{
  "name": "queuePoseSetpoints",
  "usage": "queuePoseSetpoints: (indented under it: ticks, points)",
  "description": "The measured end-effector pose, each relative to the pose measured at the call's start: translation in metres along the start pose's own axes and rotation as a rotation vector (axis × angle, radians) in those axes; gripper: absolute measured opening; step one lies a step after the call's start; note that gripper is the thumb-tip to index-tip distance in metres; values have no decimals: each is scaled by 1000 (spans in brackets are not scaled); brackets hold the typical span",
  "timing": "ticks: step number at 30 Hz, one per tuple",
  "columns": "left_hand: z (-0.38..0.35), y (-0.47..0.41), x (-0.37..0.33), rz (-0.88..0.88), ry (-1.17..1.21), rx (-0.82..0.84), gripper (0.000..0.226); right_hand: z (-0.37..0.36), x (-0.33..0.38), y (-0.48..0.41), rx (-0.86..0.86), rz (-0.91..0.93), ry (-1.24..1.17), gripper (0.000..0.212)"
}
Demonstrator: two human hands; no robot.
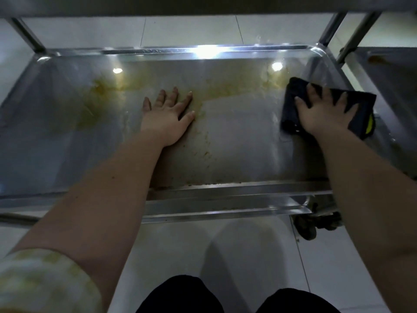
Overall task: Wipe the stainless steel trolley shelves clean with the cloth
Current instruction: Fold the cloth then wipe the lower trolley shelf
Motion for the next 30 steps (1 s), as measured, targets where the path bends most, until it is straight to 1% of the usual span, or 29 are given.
queuePoseSetpoints:
  ticks: [1,2,6,7,9,11,12,16,18,20,22,23,24,27,28,30]
  points:
    - [0,0,0,0,3,0,59,-1,19,3,-6,9,-16,66]
    - [0,-1,0,-1,4,1,58,-2,43,8,-9,59,-30,67]
    - [1,1,1,1,-2,-10,55,-9,171,38,46,452,-80,65]
    - [1,1,2,15,-3,-11,57,-11,192,45,54,519,-84,64]
    - [3,2,4,46,-4,-7,60,-14,204,45,63,574,-89,64]
    - [5,2,2,52,-3,0,60,-12,184,28,52,555,-92,65]
    - [5,2,1,51,-3,1,60,-11,165,15,35,514,-90,65]
    - [4,1,1,53,-2,-10,60,-6,65,-37,9,255,-82,69]
    - [2,1,0,47,3,-14,59,-4,28,-50,-2,157,-49,71]
    - [2,1,-3,38,3,-15,58,-4,16,-54,-7,76,-25,71]
    - [3,1,-6,36,-1,-10,58,-5,37,-50,7,8,-38,71]
    - [3,1,-7,36,-2,-6,59,-6,58,-45,18,16,-49,71]
    - [3,2,-7,39,-4,-3,59,-7,87,-37,30,74,-62,70]
    - [4,2,-4,43,-8,-5,60,-12,186,2,47,415,-85,66]
    - [4,2,-3,42,-8,-10,60,-13,210,14,53,513,-88,65]
    - [4,2,0,40,-6,-17,60,-13,230,22,89,608,-97,64]
Point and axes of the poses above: each hand's wrist, its own y-axis away from the middle knuckle, its own z-axis out of the back of the hand, x = y × z, the point moved 4 cm from there along -y, towards the middle knuckle, and after that the axes turned 10 degrees about -x, right-handed, at the moved point
